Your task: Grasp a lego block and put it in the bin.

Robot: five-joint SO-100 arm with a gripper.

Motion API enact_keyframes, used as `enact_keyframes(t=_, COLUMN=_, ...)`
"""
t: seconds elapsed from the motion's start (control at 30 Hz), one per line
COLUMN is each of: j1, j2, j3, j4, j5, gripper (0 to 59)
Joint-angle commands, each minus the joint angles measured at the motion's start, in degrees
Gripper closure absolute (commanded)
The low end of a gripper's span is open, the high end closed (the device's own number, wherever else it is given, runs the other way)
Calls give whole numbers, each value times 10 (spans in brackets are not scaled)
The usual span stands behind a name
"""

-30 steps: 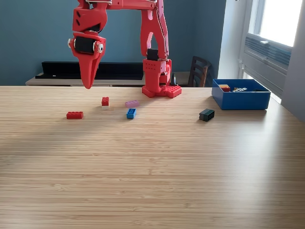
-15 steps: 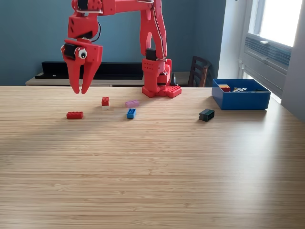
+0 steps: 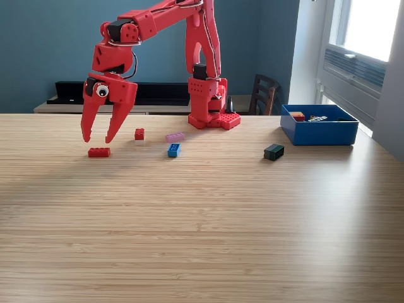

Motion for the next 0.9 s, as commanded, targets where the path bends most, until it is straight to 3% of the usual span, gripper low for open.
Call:
enact_keyframes(t=0.03, j1=4, j2=45, j3=7, j4=-4, j5=97, gripper=436)
enact_keyframes(t=0.33, j1=3, j2=46, j3=33, j4=23, j5=192, gripper=353)
enact_keyframes(t=0.5, j1=1, j2=46, j3=21, j4=66, j5=203, gripper=328)
enact_keyframes(t=0.7, j1=2, j2=46, j3=6, j4=106, j5=203, gripper=248)
enact_keyframes(t=0.9, j1=8, j2=40, j3=-12, j4=133, j5=203, gripper=235)
